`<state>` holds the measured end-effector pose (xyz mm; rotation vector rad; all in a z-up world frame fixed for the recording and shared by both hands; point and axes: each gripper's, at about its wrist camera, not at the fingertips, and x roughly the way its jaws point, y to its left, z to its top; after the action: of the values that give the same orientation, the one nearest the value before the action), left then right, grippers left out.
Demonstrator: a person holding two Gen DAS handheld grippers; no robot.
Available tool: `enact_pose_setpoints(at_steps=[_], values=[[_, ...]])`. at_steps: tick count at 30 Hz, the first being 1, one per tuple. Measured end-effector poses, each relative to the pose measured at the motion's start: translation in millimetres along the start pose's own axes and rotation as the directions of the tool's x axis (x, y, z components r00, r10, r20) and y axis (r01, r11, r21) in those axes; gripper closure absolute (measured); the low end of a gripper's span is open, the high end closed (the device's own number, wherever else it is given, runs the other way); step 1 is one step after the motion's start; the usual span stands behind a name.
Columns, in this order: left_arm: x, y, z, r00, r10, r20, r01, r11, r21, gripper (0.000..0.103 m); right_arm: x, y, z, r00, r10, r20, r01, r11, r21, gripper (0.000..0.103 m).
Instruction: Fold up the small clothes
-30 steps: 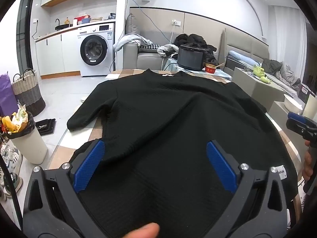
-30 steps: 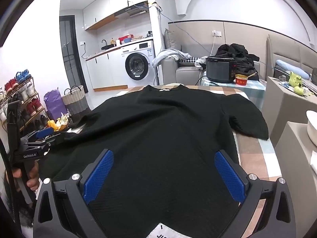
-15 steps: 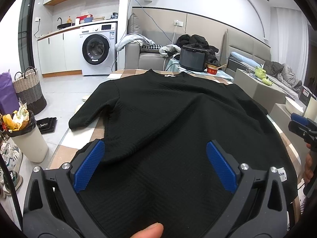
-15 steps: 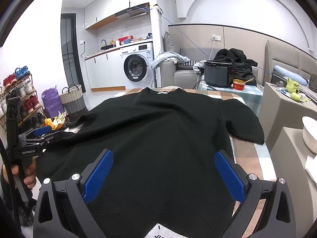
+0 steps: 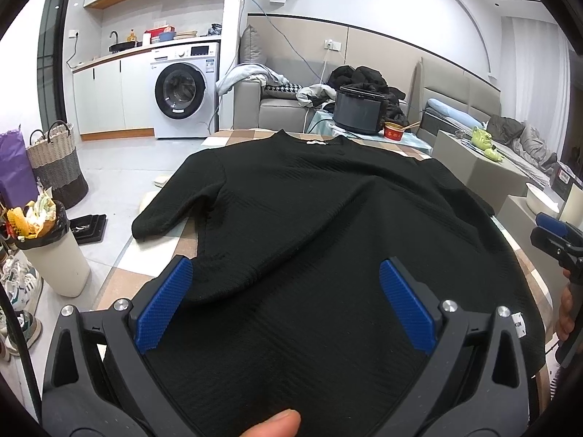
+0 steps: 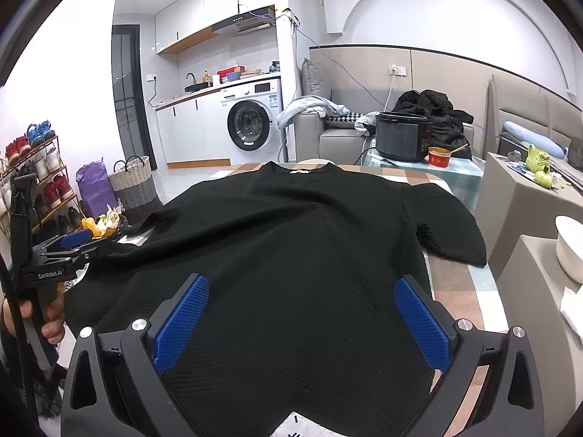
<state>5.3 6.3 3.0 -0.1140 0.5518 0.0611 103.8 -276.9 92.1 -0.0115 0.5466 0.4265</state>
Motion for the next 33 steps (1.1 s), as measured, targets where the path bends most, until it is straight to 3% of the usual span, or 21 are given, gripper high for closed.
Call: enact_pose_setpoints(at_steps=[33], values=[[-4.6,-0.2,0.8,1.0,0.005,0.006,-0.005,1.0,0.006,0.001,-7.5,-8.8,1.5,1.0,-0.02,0.01,0.019,0.999,0.047,0.0]])
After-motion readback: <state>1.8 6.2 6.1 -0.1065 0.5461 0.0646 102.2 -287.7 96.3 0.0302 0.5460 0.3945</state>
